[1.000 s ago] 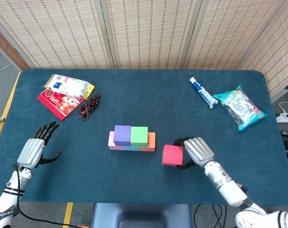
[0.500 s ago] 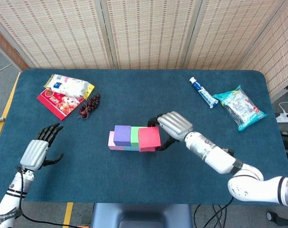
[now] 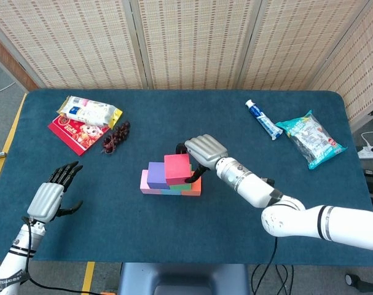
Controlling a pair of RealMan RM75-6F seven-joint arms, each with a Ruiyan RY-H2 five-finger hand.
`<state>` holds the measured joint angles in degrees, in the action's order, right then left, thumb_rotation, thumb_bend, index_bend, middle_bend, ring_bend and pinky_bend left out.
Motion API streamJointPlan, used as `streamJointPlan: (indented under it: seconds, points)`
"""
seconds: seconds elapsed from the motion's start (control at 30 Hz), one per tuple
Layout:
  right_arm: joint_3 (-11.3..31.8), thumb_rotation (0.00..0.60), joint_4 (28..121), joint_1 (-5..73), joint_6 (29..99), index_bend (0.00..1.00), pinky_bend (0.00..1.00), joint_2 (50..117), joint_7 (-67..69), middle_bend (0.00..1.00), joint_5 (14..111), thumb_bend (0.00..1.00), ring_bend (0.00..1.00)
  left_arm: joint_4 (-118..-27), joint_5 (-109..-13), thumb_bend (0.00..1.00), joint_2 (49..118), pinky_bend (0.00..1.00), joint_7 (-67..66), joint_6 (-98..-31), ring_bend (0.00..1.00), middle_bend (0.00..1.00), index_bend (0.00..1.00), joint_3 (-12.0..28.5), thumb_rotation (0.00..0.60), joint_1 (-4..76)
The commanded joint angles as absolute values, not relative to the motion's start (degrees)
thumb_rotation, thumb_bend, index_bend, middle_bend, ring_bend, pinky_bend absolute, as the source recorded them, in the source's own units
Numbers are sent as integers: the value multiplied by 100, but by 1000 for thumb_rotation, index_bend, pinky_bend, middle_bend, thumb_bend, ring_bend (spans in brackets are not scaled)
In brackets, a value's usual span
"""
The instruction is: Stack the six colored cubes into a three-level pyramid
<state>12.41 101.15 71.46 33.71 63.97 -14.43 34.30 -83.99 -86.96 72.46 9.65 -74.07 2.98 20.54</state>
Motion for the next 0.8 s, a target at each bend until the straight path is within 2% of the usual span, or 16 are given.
streamJointPlan:
  seconds: [0.03,0.5,0.8]
  points:
    - [1029,600,10043,7404,3490,558,459,6509,-1654,513,3041,218,395,-8380,-8708,307,7250,105,992,-7421,0,0,12,291,600,2045]
    - [716,600,9935,8097,3965,536,418,6842,-2083,513,2029,218,381,-8258,-8744,305,7306,105,1140,-7472,0,0,12,279,600,2021]
    - [693,600,10047,8322,4401,533,390,7051,-2336,513,1544,218,381,-8150,-8745,306,7339,104,1254,-7482,0,0,12,266,600,2002]
